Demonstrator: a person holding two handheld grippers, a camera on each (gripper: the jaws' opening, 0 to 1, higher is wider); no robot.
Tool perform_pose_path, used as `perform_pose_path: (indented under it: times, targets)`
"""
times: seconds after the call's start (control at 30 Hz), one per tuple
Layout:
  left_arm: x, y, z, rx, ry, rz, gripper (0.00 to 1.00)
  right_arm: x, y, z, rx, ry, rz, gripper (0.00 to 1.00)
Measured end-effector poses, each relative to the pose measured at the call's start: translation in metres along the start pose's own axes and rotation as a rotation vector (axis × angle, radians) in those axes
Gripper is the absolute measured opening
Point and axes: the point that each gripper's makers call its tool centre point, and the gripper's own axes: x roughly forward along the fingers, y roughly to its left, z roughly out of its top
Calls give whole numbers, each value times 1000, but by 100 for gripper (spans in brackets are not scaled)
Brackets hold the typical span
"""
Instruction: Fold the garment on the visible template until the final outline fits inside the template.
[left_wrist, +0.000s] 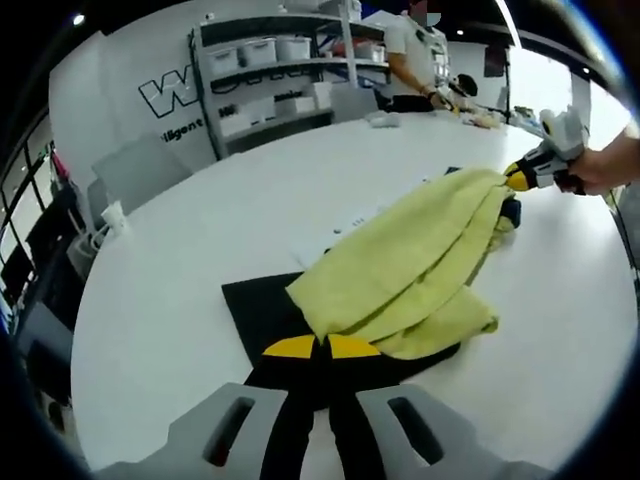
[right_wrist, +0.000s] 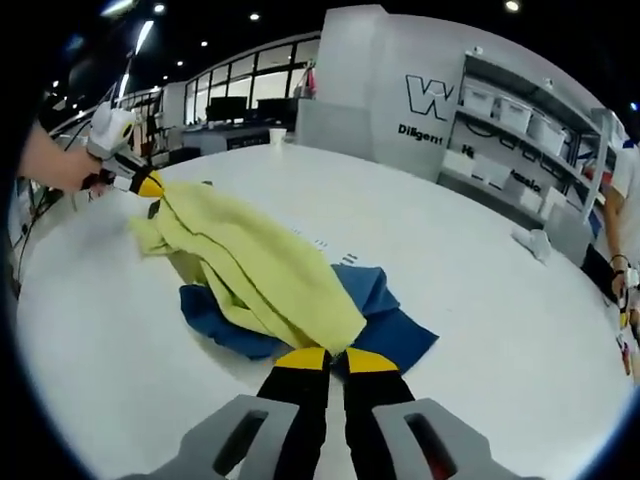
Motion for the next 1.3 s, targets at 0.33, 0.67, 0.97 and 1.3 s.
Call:
perform_pose_path:
  times: [0.33, 0.67, 0.97, 1.3]
  targets:
    - [-12, -3, 6, -23, -8, -15, 2, -12, -5, 11, 23, -36, -11, 0]
    - [-42, -7, 24, -37, -42, -21, 2, -47, -3, 39, 14, -100, -12, 0]
    - [-82, -17, 40, -48, -67, -33, 2, -84, -2, 53, 12, -130, -26, 0]
    - [-134, -42, 36, -99, -78, -60, 2, -138, 16, 58, -2, -157, -20, 0]
